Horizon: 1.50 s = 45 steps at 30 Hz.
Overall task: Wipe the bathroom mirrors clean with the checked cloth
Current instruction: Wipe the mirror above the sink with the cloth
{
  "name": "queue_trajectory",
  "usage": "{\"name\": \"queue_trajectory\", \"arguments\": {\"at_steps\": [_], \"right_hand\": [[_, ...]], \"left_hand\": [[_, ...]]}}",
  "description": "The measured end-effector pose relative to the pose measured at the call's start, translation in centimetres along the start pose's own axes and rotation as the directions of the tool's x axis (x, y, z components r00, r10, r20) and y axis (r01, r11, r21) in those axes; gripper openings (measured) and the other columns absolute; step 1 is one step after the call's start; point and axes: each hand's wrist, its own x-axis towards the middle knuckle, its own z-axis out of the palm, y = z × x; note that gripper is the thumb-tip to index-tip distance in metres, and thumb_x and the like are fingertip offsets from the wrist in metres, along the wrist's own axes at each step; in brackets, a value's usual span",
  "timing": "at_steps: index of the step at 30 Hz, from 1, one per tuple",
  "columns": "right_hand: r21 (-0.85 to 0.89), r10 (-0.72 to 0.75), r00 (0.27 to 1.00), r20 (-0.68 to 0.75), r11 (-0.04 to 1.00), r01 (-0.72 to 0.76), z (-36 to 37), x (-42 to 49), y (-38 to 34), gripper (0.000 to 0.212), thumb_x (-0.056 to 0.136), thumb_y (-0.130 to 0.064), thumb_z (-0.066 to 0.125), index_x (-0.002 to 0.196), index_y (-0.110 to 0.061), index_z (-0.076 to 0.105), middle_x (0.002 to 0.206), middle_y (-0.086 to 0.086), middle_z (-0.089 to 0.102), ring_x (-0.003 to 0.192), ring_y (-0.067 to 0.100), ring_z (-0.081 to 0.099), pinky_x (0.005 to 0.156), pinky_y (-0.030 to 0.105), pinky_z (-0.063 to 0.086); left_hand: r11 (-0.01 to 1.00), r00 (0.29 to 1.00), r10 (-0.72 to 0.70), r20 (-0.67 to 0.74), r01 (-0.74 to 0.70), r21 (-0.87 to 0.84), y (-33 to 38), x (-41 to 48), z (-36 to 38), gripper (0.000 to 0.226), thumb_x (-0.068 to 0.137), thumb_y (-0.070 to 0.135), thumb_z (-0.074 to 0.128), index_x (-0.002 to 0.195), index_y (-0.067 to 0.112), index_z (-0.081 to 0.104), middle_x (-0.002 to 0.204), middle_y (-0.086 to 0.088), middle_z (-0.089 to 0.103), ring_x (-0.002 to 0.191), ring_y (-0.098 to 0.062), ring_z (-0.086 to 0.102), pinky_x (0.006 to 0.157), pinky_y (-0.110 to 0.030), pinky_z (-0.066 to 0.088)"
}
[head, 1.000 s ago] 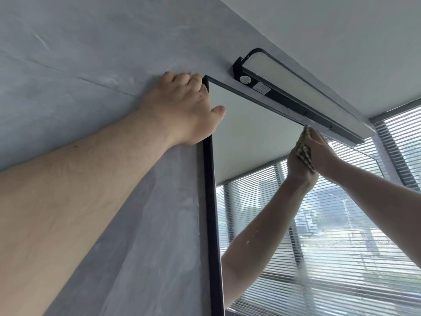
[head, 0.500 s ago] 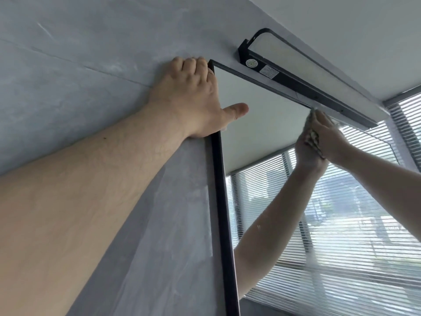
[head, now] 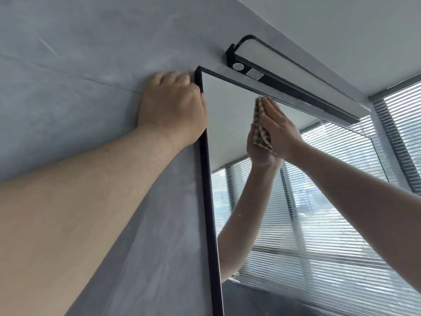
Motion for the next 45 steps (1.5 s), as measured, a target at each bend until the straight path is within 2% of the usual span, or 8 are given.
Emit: {"name": "queue_trajectory", "arguments": {"at_steps": [4,8,11,16,22,25,34,45], "right_hand": [[0.236,0.381,0.913,-0.144,0.909,-0.343,-1.7,-1.1,7.6,0.051,0.087,-0.042,0.047,0.138,-0.042,0.053,0.148,-0.015,0.048,0.139,0.014,0.042,0.114,0.035,0.034],[0.238,0.599,0.758,-0.260,0.800,-0.551,-3.0,-3.8,12.9,0.021,0.094,-0.032,0.046,0.100,-0.017,0.060,0.081,0.005,0.059,0.083,0.032,0.056,0.064,0.032,0.037],[0.291,0.644,0.707,-0.294,0.765,-0.575,-2.6,-4.2,15.2,0.033,0.090,-0.044,0.042,0.098,-0.017,0.059,0.082,0.005,0.060,0.093,0.036,0.059,0.077,0.043,0.045],[0.196,0.539,0.790,-0.292,0.842,-0.503,-1.2,-3.8,11.7,0.031,0.074,-0.040,0.044,0.099,-0.025,0.055,0.088,0.000,0.062,0.094,0.033,0.060,0.083,0.048,0.046],[-0.095,0.164,0.977,-0.137,0.979,-0.178,0.2,-3.5,2.0,0.054,0.101,-0.037,0.039,0.154,-0.028,0.031,0.162,-0.002,0.028,0.147,0.021,0.027,0.121,0.043,0.022],[-0.137,0.032,0.993,-0.112,0.989,-0.047,1.1,-3.9,-0.1,0.061,0.098,-0.041,0.028,0.156,-0.021,0.029,0.163,-0.001,0.023,0.150,0.015,0.017,0.123,0.035,0.011],[-0.018,-0.281,0.956,0.079,0.959,0.283,4.1,-3.4,-9.3,0.066,0.094,-0.045,0.019,0.158,-0.025,0.017,0.166,-0.007,0.007,0.151,0.004,-0.002,0.109,0.005,-0.014],[-0.038,0.037,0.985,-0.169,0.998,-0.044,2.1,-2.3,-0.1,0.052,0.105,-0.035,0.029,0.155,-0.026,0.029,0.163,-0.009,0.019,0.151,0.006,0.012,0.124,0.034,0.005]], "left_hand": [[0.996,0.999,0.020,0.032,-0.022,0.081,0.3,-1.0,0.3,0.082,0.076,0.023,0.001,0.138,-0.002,0.048,0.149,-0.020,0.045,0.142,-0.036,0.035,0.117,-0.046,0.024],[0.995,0.999,0.007,0.031,-0.011,0.104,0.3,-0.6,0.5,0.070,0.081,0.020,0.017,0.139,-0.003,0.047,0.149,-0.020,0.045,0.141,-0.037,0.035,0.116,-0.048,0.025],[0.994,0.999,0.012,0.042,-0.016,0.106,0.4,-0.6,0.7,0.066,0.080,0.020,0.021,0.133,0.000,0.054,0.143,-0.017,0.051,0.137,-0.036,0.039,0.112,-0.047,0.028],[1.000,0.996,0.004,0.086,-0.005,0.007,0.1,-0.2,0.1,0.067,0.077,0.024,0.020,0.128,0.003,0.059,0.146,-0.011,0.051,0.141,-0.032,0.035,0.112,-0.042,0.024],[0.974,0.944,0.169,0.284,-0.203,0.096,-2.8,1.0,-2.3,0.101,0.081,0.082,0.020,0.153,0.012,0.028,0.163,-0.005,0.023,0.144,-0.023,0.030,0.111,-0.039,0.027],[0.923,0.895,0.251,0.369,-0.336,0.188,-3.6,0.8,-2.5,0.127,0.062,0.096,0.011,0.157,0.016,-0.011,0.166,-0.001,-0.012,0.153,-0.018,0.004,0.118,-0.039,0.016],[0.937,0.907,0.280,0.316,-0.330,0.117,-3.4,0.9,-1.6,0.142,0.050,0.101,0.010,0.158,0.009,-0.003,0.167,-0.006,0.000,0.153,-0.013,0.006,0.122,-0.034,0.011],[0.926,0.897,0.315,0.308,-0.362,0.108,-3.9,1.2,-1.0,0.151,0.040,0.104,-0.011,0.158,0.011,0.000,0.167,-0.002,0.004,0.153,-0.010,0.007,0.122,-0.032,0.013]]}}
